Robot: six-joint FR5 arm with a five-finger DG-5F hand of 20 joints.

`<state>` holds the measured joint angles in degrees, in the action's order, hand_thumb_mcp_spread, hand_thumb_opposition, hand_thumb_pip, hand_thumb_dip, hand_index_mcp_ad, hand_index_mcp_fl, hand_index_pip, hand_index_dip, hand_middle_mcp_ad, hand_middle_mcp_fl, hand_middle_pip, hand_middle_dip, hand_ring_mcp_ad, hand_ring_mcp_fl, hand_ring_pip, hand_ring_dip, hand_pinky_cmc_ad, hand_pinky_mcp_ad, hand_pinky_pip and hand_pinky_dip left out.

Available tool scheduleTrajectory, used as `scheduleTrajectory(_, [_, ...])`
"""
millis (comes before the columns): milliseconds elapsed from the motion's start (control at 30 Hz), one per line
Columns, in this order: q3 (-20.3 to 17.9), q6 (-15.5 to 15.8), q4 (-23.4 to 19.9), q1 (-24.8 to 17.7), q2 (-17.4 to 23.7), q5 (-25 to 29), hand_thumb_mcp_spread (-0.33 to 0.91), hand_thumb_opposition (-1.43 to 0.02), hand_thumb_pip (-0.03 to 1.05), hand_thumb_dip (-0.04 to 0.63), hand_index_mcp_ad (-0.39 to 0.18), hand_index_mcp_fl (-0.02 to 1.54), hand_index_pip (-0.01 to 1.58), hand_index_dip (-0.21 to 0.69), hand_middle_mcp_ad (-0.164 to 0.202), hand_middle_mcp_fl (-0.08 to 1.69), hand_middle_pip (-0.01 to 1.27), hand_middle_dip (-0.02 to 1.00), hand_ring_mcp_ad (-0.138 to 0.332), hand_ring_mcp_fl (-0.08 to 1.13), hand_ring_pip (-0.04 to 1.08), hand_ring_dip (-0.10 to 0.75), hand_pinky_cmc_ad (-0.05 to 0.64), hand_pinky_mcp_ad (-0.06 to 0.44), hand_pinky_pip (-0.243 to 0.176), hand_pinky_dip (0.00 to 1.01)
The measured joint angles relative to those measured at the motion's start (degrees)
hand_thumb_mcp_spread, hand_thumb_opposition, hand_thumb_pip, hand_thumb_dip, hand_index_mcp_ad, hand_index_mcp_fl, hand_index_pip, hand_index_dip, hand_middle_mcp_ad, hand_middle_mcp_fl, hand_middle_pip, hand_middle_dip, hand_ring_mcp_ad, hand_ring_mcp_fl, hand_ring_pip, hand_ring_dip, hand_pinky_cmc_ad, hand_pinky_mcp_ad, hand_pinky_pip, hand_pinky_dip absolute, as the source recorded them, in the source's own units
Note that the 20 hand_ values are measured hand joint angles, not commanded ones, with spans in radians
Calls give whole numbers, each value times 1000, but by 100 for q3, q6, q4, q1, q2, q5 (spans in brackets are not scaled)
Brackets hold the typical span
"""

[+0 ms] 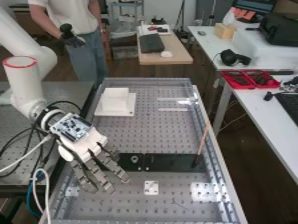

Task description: Grab the larger nut and place it in the white container

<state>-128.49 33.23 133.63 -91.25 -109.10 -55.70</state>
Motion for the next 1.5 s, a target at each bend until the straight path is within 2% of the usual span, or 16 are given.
scheduleTrajectory(233, [-9,5,-27,-17,-36,7,305,-864,808,227,-138,3,1571,126,63,-3,120,201,180,0,272,94,398,328,-96,880])
scheduleTrajectory(933, [-78,287,-333,77,-131,-171,309,-867,782,227,-138,3,1573,138,59,-3,120,201,180,0,281,91,393,326,-96,892])
scheduleTrajectory(1500, [-181,413,-769,81,-212,-192,319,-867,785,225,-138,19,1567,129,59,-3,122,185,180,5,309,63,380,328,-96,899])
